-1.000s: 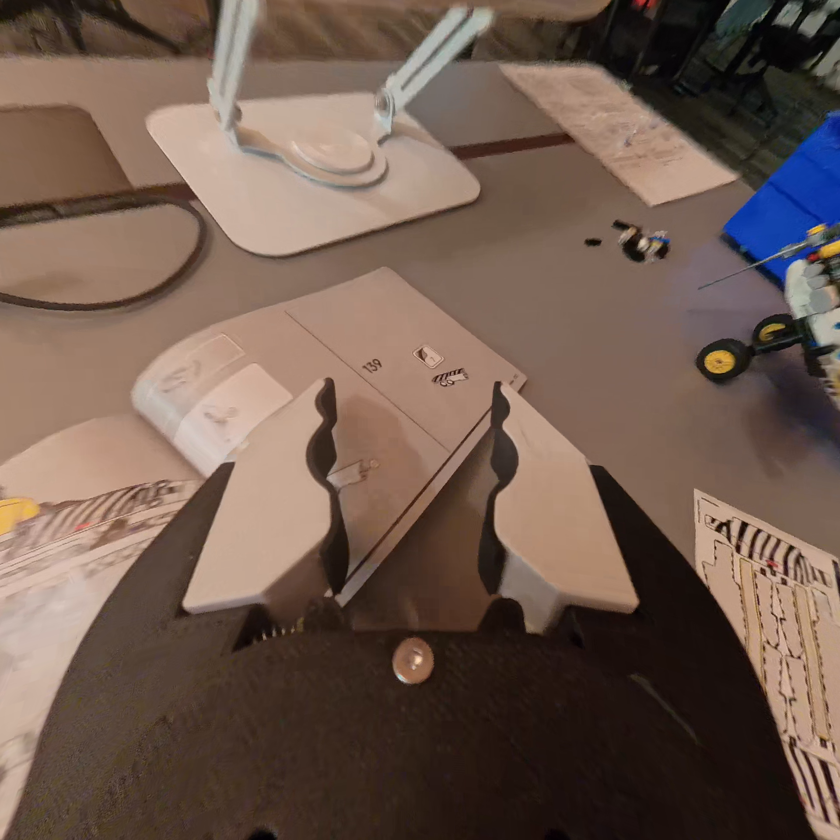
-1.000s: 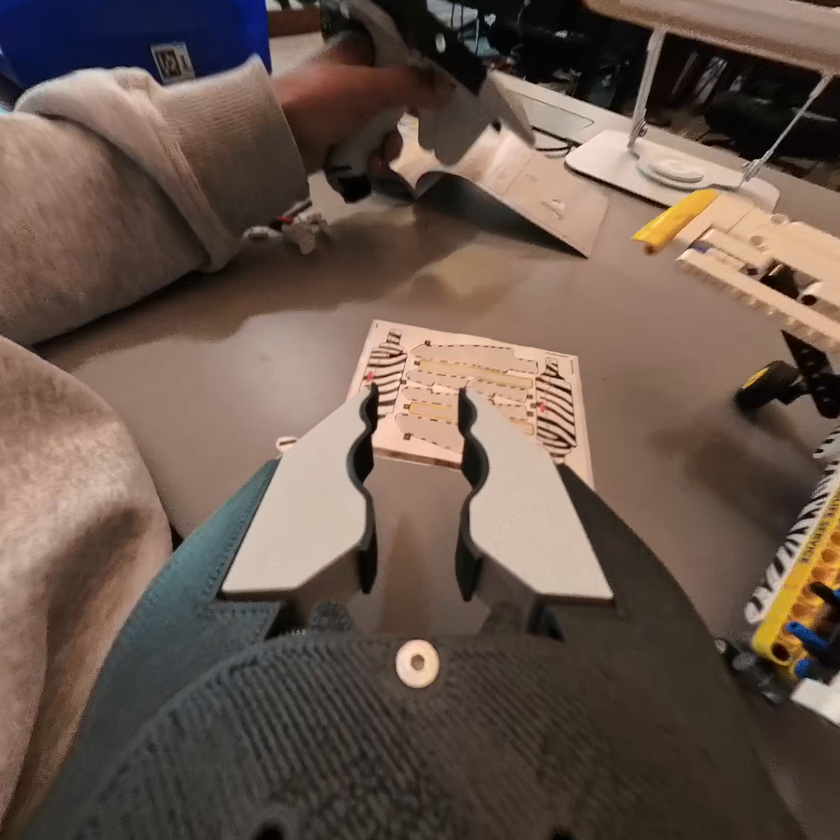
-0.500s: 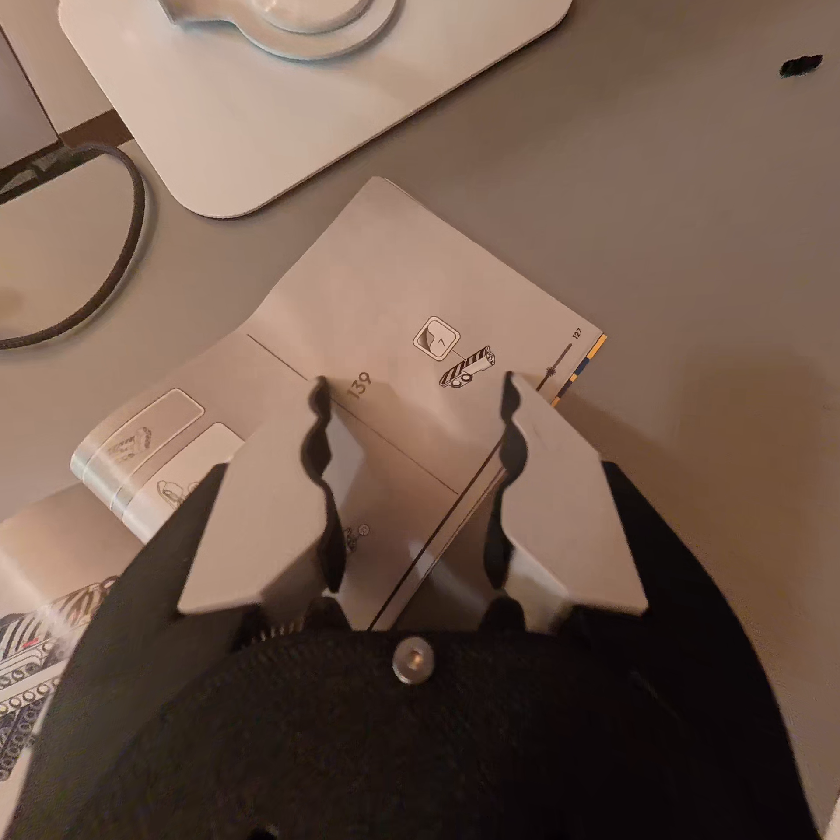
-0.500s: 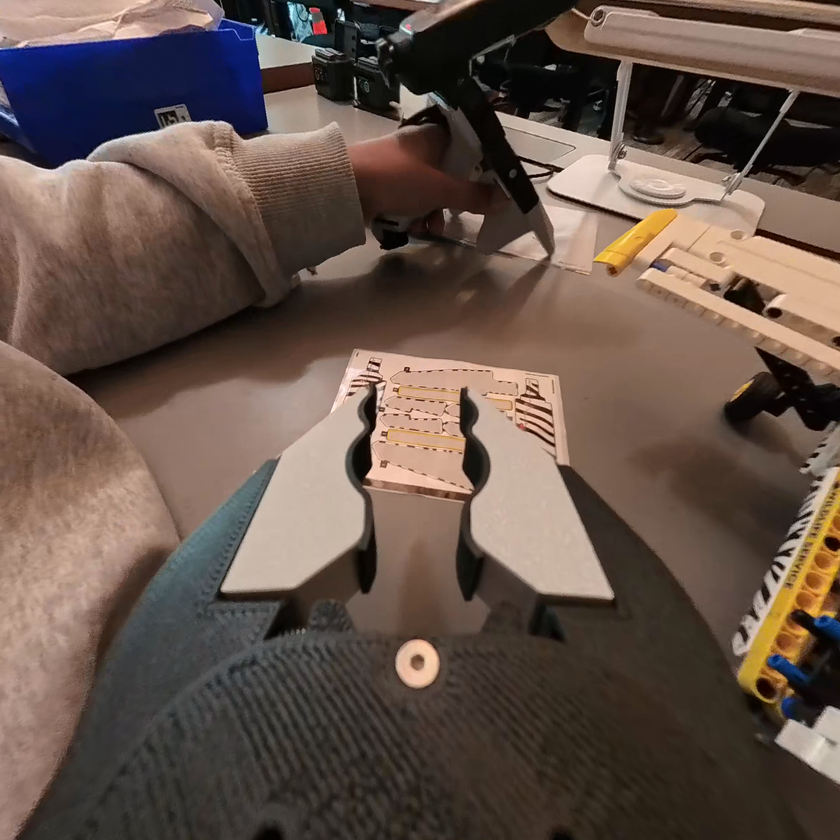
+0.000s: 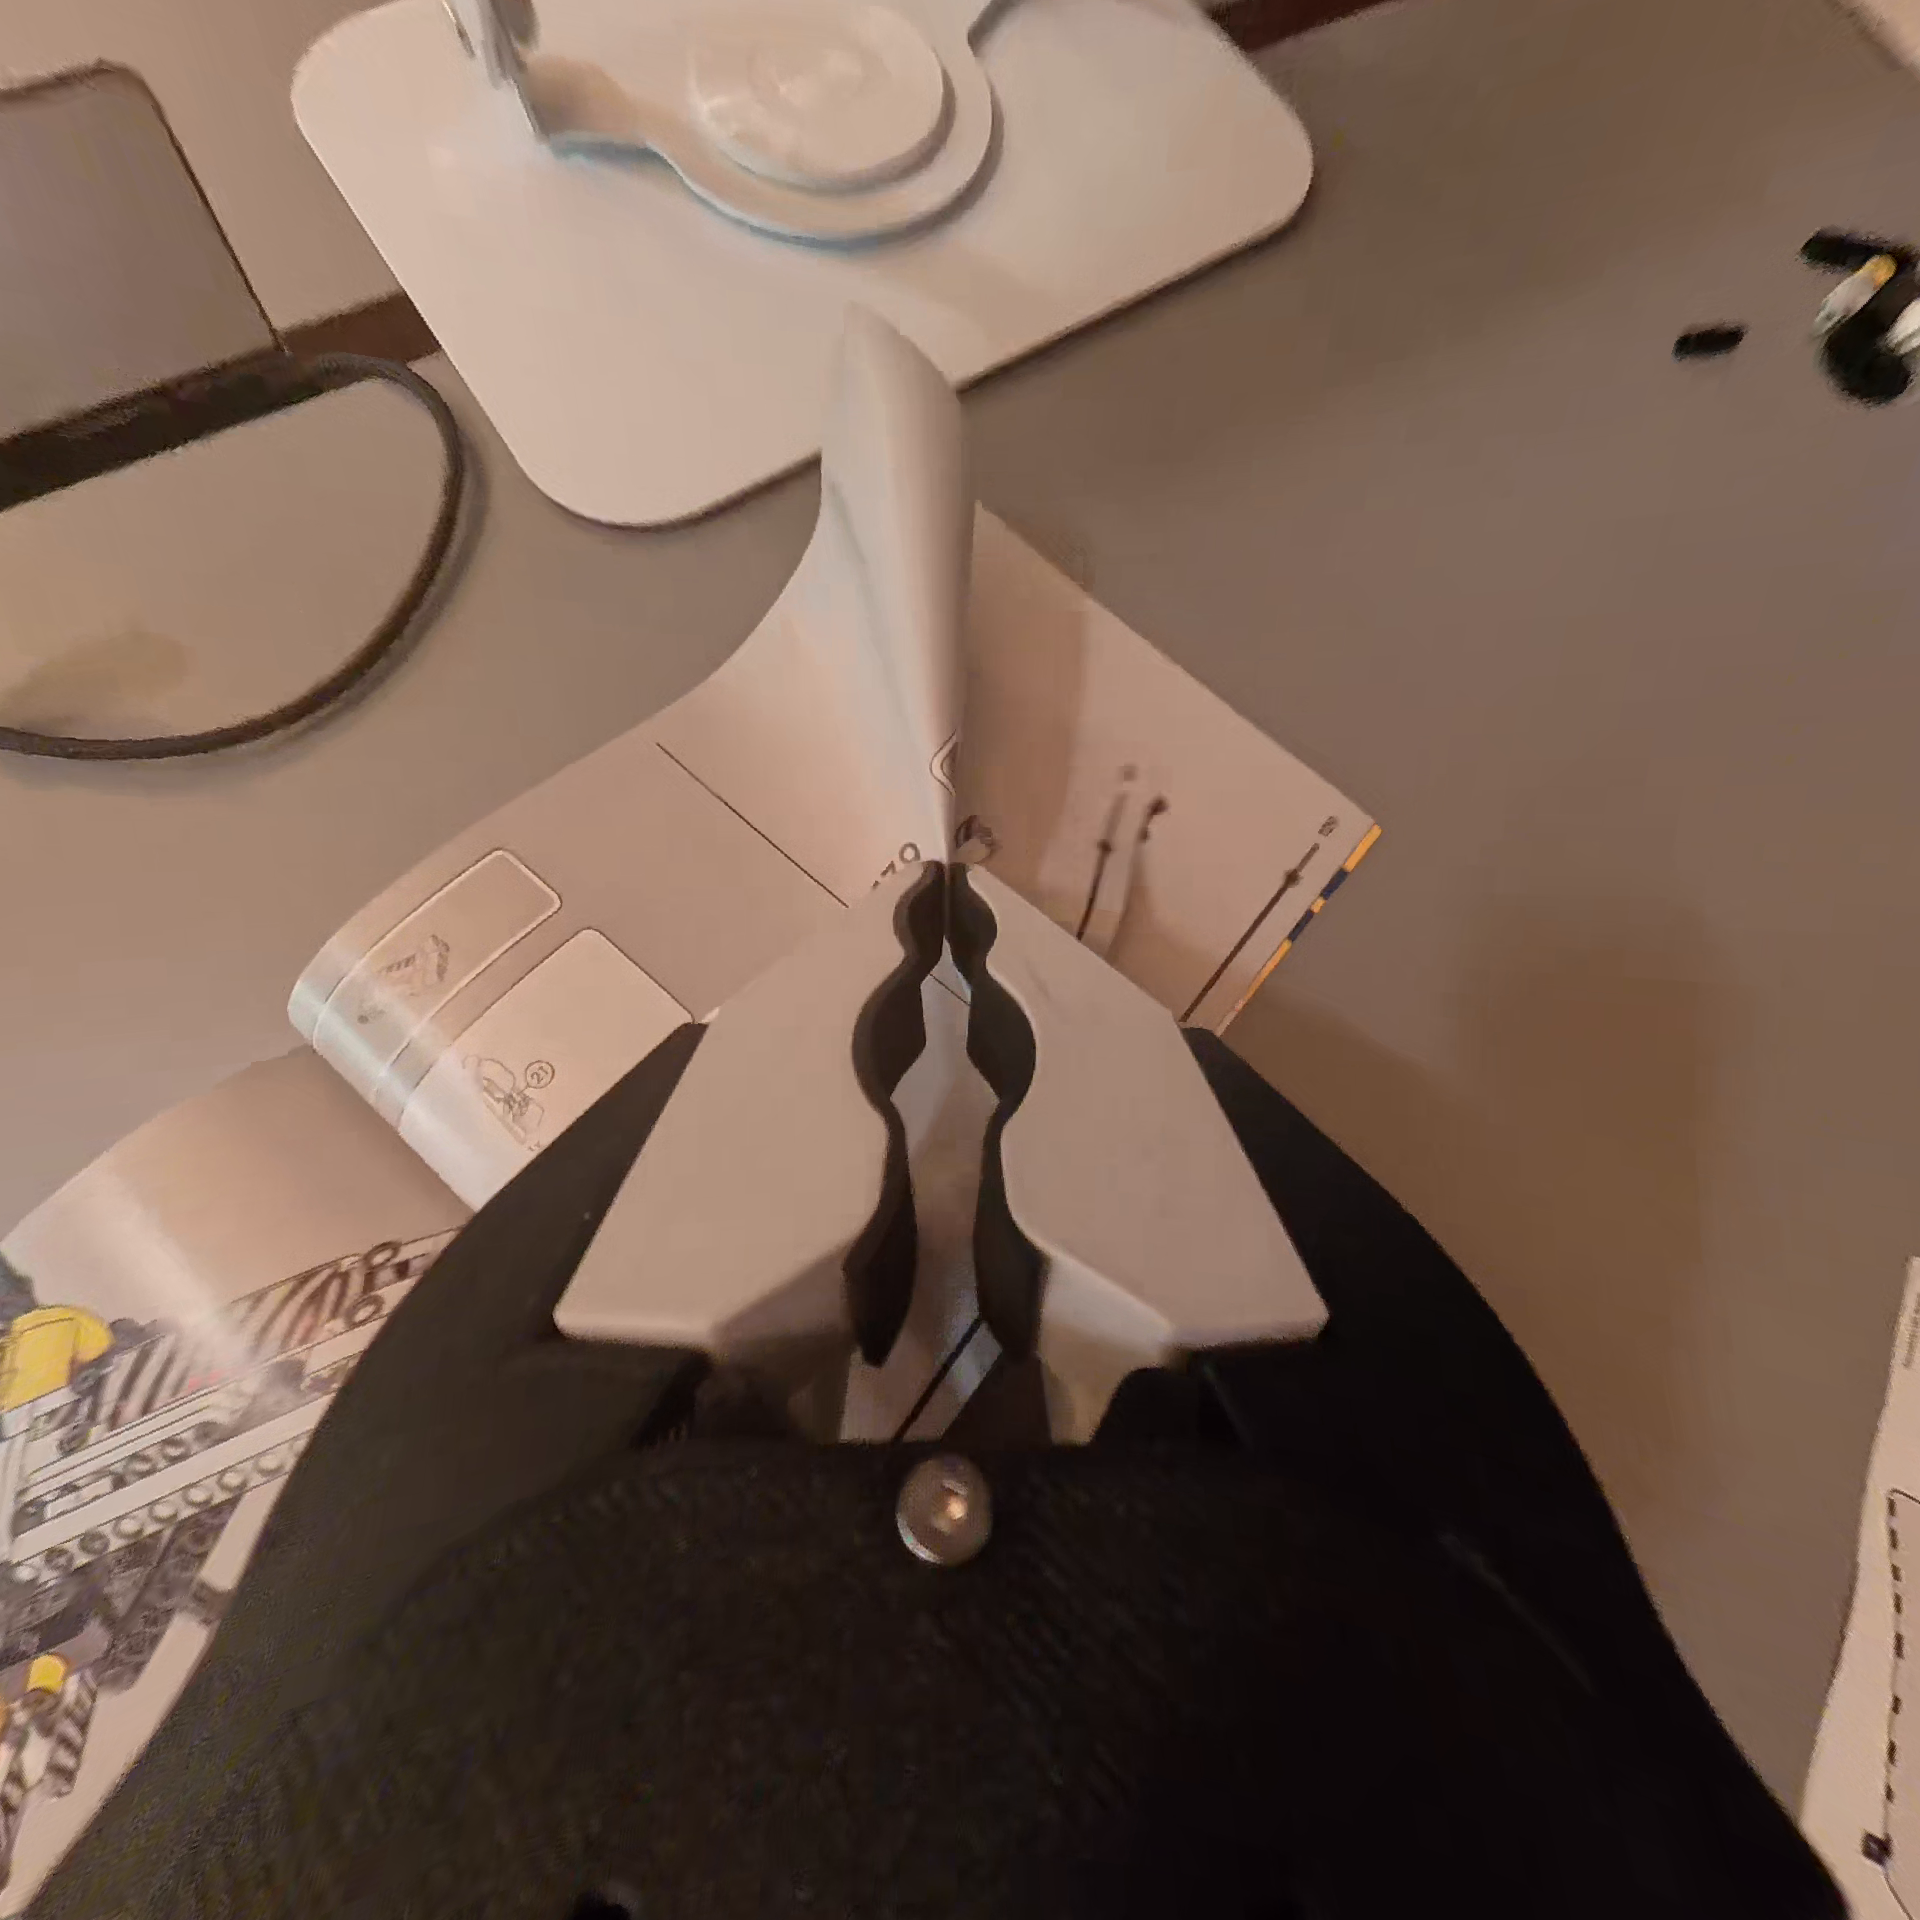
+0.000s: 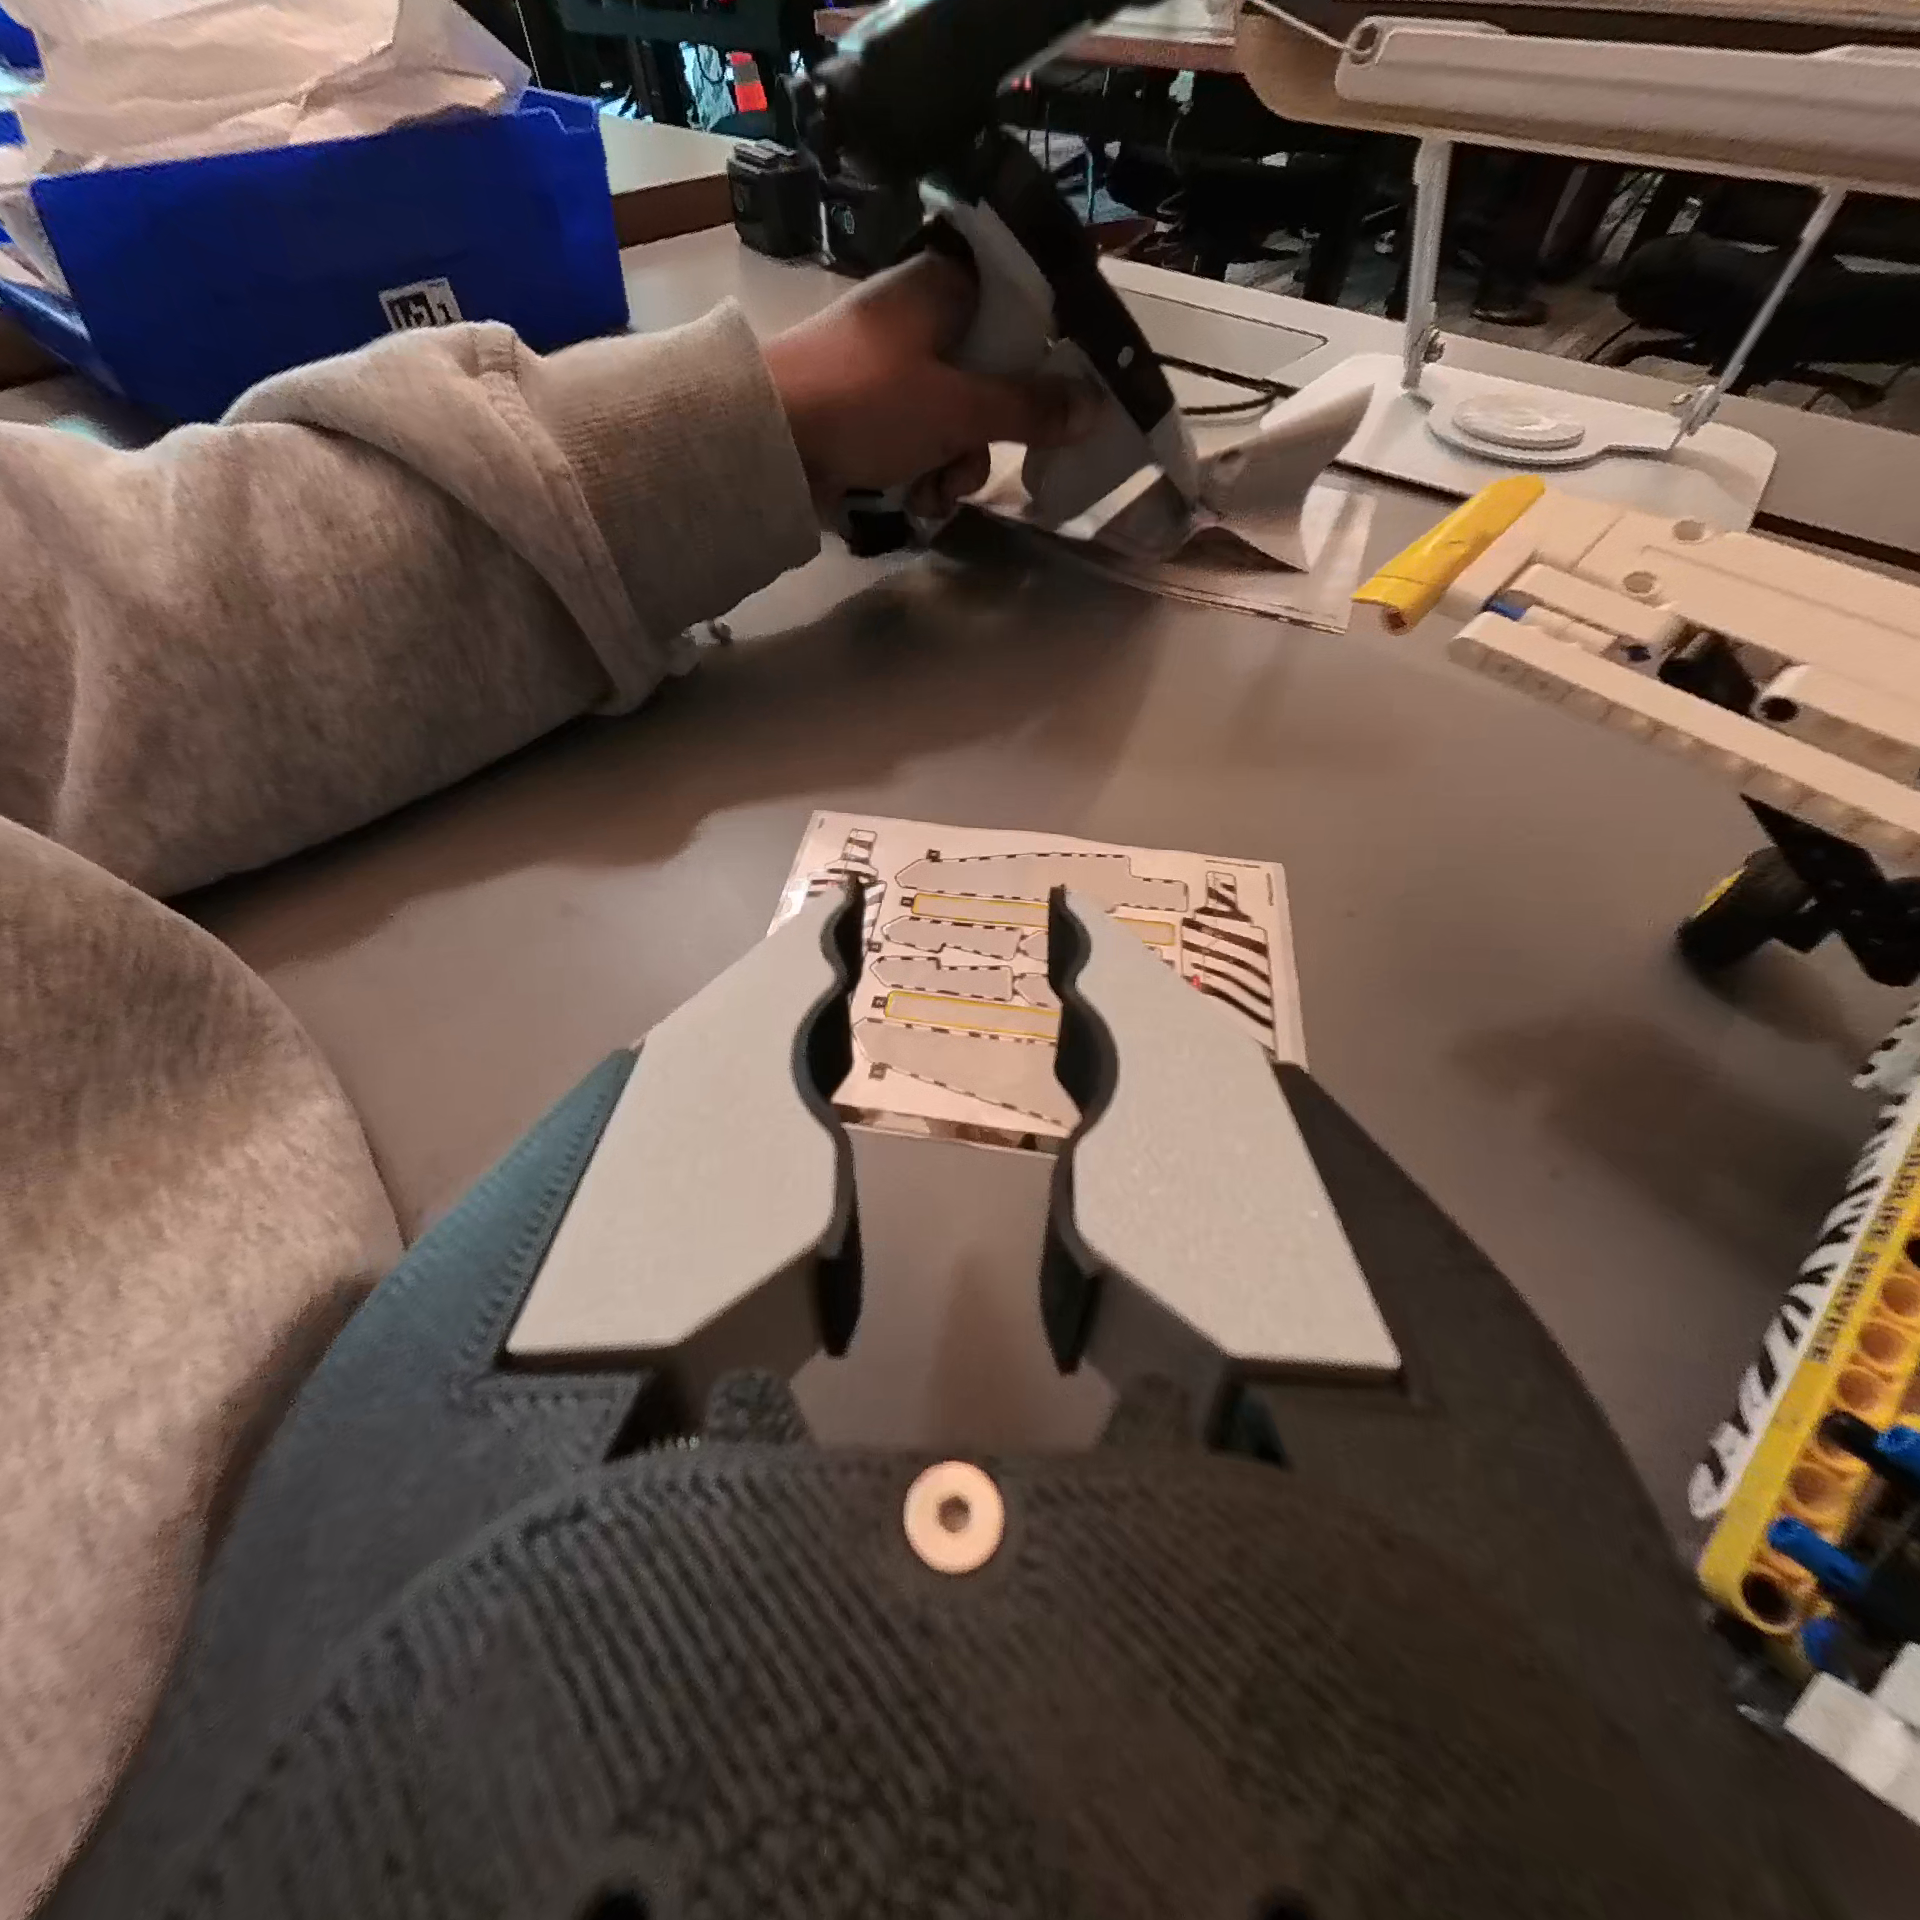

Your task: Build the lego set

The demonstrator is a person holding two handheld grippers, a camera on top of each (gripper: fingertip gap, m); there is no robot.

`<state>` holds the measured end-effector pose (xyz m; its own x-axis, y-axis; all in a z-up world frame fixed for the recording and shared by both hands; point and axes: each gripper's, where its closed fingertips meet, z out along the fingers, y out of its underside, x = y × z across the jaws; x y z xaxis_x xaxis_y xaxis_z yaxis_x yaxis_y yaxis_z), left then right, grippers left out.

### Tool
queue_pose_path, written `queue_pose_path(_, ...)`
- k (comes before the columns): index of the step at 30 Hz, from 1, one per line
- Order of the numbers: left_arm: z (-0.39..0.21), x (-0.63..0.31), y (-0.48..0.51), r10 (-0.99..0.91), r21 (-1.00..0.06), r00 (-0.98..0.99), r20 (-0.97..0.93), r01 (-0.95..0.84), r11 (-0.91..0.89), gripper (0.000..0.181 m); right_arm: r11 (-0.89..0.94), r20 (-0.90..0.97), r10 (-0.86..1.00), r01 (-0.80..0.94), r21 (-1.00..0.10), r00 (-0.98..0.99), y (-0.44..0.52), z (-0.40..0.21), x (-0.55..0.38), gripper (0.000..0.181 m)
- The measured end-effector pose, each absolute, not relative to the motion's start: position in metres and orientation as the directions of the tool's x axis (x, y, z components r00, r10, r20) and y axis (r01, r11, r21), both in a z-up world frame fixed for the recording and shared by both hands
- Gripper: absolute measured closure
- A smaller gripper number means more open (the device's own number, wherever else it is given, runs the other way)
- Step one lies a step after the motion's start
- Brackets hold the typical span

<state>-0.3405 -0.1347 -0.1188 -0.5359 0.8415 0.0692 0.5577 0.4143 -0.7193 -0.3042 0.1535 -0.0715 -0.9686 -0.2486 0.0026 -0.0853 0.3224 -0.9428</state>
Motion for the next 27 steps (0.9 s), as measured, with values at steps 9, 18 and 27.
queue_pose_path(9,-0.051,-0.31,-0.15,0.812,-0.85,-0.523,0.258,0.277,0.448,0.181,0.26,0.103,-0.309,-0.188,-0.947,-0.946,0.156,-0.067,-0.291,0.153)
queue_pose_path(18,-0.037,-0.242,-0.172,0.741,-0.863,-0.562,0.368,0.089,0.497,0.181,0.194,0.153,-0.304,-0.218,-0.956,-0.94,0.158,-0.06,-0.29,0.158)
queue_pose_path(27,-0.032,-0.19,-0.184,0.687,-0.842,-0.56,0.463,-0.037,0.538,0.178,0.173,0.196,-0.293,-0.254,-0.952,-0.936,0.158,-0.058,-0.289,0.16)
